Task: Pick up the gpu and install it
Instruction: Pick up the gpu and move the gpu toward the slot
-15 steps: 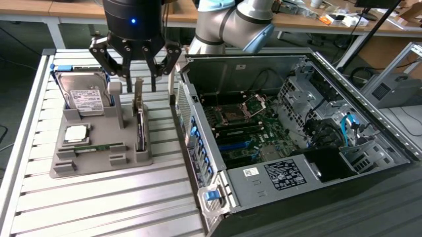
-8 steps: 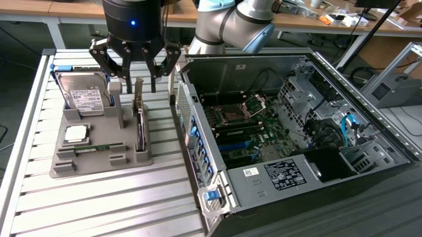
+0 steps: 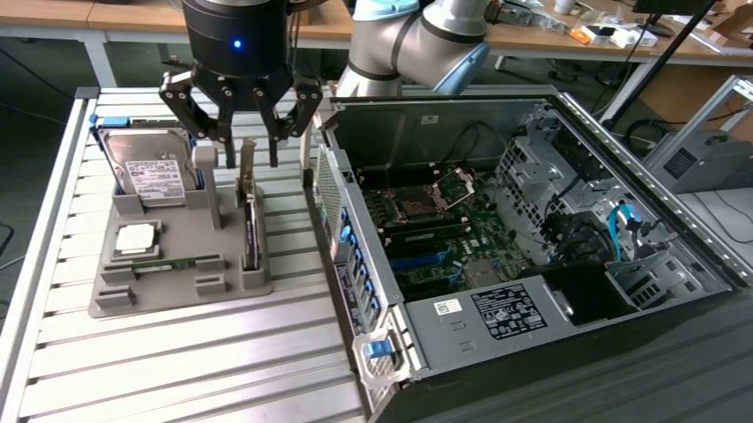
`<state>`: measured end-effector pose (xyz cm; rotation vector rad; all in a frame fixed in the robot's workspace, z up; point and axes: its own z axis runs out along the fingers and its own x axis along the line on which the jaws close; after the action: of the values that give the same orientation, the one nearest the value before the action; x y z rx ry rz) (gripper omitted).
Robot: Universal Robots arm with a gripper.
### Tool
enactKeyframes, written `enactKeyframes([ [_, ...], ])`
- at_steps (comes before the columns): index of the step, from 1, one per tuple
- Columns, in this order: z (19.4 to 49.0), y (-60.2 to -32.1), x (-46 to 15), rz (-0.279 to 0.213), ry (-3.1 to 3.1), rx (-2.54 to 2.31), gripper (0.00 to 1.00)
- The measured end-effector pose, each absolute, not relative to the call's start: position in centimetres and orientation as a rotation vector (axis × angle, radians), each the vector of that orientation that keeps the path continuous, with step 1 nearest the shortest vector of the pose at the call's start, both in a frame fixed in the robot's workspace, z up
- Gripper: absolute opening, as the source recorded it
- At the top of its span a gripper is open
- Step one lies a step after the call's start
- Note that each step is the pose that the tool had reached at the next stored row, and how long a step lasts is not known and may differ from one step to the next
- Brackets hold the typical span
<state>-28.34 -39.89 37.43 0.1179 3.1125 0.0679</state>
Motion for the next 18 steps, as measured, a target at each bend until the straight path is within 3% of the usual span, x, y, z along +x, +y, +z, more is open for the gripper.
enactKeyframes([
  [18, 36.78, -39.88, -28.36, 0.068, 3.112, 0.118, 0.48],
])
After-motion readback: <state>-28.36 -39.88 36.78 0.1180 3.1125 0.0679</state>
